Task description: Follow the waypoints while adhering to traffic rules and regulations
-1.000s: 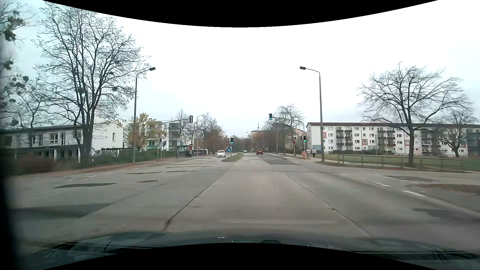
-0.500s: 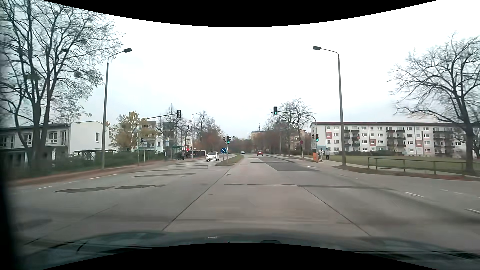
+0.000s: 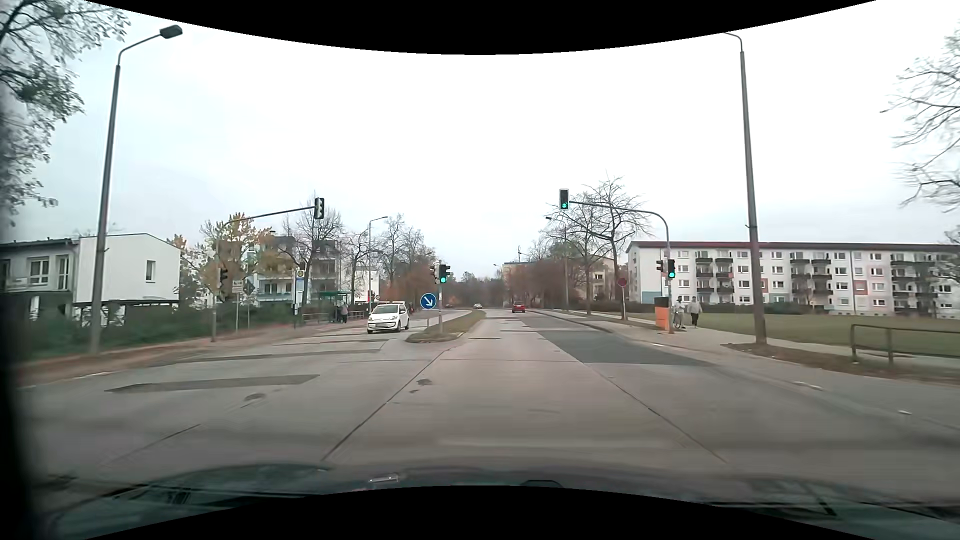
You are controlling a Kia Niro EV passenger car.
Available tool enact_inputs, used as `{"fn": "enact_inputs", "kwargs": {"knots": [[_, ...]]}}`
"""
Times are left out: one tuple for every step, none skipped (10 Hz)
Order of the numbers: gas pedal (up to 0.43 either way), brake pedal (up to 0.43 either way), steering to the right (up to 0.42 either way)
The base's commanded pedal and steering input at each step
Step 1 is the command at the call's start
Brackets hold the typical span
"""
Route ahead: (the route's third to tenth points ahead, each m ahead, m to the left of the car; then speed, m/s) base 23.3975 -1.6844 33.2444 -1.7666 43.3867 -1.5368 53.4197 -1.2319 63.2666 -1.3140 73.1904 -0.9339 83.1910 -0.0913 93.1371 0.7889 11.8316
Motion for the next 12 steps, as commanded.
{"fn": "enact_inputs", "kwargs": {"knots": [[0.157, 0.000, -0.002], [0.157, 0.000, -0.002], [0.157, 0.000, -0.003], [0.157, 0.000, -0.003], [0.157, 0.000, -0.003], [0.157, 0.000, -0.003], [0.157, 0.000, -0.004], [0.157, 0.000, -0.004], [0.157, 0.000, -0.004], [0.157, 0.000, -0.004], [0.157, 0.000, -0.004], [0.157, 0.000, -0.004]]}}
